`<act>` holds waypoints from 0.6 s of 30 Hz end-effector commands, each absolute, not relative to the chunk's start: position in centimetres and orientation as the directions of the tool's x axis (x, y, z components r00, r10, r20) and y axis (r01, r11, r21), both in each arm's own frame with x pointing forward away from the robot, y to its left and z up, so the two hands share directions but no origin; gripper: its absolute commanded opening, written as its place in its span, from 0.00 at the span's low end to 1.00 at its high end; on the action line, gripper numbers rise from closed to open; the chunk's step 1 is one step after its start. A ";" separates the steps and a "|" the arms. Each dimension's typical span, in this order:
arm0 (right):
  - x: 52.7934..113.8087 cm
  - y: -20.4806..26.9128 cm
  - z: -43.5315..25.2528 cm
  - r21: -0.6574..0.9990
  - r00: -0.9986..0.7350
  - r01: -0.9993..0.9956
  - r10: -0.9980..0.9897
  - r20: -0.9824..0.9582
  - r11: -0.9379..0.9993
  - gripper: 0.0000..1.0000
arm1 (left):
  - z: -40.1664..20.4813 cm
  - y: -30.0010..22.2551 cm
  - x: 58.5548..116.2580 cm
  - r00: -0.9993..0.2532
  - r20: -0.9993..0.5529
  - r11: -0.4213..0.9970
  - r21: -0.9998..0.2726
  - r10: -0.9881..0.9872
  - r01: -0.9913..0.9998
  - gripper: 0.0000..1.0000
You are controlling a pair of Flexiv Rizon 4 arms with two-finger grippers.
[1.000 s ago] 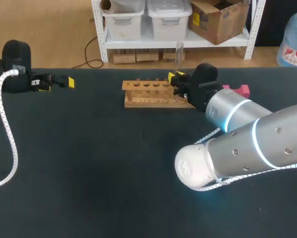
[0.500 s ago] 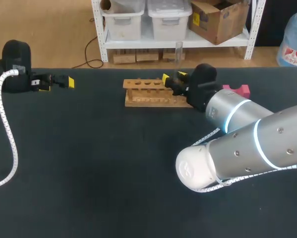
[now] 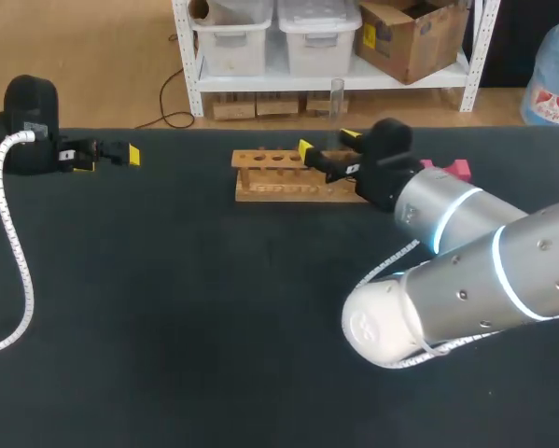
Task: Grasp the test tube, adjust it, and insert it.
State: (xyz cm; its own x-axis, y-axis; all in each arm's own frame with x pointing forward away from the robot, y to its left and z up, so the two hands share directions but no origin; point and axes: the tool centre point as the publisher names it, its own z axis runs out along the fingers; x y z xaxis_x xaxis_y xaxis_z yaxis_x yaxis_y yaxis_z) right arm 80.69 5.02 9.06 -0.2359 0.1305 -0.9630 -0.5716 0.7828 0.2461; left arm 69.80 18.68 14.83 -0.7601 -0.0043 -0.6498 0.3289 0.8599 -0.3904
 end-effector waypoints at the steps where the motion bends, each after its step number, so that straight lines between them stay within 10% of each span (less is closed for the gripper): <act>1: 79.9 3.5 10.3 0.237 -0.254 -0.599 0.100 -0.962 0.765 1.00 | 14.9 18.6 69.8 -0.761 -0.649 0.861 -0.390 -0.004 0.327 1.00; 18: 77.9 0.8 13.5 0.203 -0.283 -0.690 -0.001 -0.959 0.695 1.00 | 14.9 18.6 69.8 -0.761 -0.649 0.861 -0.390 -0.004 0.327 1.00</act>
State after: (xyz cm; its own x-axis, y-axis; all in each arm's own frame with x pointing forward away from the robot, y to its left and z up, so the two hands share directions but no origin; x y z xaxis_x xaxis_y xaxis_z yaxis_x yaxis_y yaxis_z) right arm 78.24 2.06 13.00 -0.2484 0.0304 -0.9682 -0.6591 0.7271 0.1919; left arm 69.80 18.68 14.83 -0.7601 -0.0043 -0.6498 0.3289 0.8599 -0.3904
